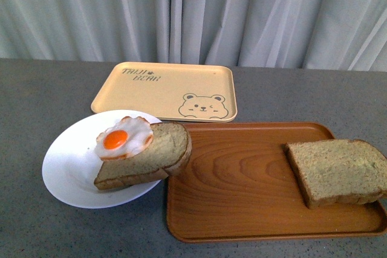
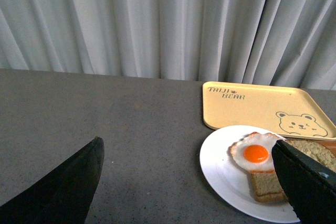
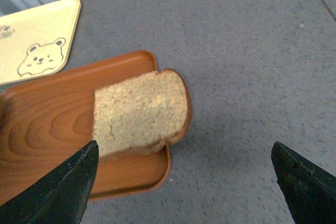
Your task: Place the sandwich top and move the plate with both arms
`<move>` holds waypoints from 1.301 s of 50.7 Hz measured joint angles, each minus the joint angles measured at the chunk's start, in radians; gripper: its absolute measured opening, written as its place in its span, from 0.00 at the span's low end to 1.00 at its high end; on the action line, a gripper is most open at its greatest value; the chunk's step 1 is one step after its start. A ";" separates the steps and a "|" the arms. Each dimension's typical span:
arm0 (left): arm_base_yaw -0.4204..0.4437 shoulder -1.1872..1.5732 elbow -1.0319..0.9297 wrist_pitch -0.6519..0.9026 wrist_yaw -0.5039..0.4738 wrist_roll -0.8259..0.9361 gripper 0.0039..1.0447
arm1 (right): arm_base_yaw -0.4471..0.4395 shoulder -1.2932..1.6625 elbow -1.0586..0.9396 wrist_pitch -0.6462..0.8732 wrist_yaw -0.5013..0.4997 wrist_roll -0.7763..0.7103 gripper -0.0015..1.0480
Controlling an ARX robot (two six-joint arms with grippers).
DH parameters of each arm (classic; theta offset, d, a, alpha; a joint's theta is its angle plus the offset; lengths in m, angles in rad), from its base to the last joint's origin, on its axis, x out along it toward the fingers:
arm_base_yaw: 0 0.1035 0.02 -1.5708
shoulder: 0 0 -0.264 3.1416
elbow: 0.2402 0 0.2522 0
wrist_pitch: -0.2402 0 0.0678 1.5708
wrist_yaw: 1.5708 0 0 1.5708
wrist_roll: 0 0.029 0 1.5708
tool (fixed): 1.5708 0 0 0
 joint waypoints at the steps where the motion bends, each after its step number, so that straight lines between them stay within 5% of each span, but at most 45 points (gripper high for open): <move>1: 0.000 0.000 0.000 0.000 0.000 0.000 0.92 | -0.002 0.023 0.008 0.012 -0.006 0.006 0.91; 18: 0.000 0.000 0.000 0.000 0.000 0.000 0.92 | 0.038 0.559 0.176 0.237 -0.002 0.224 0.91; 44: 0.000 0.000 0.000 0.000 0.000 0.000 0.92 | 0.140 0.869 0.294 0.318 0.049 0.452 0.87; 66: 0.000 0.000 0.000 0.000 0.000 0.000 0.92 | 0.181 0.793 0.290 0.281 0.045 0.546 0.15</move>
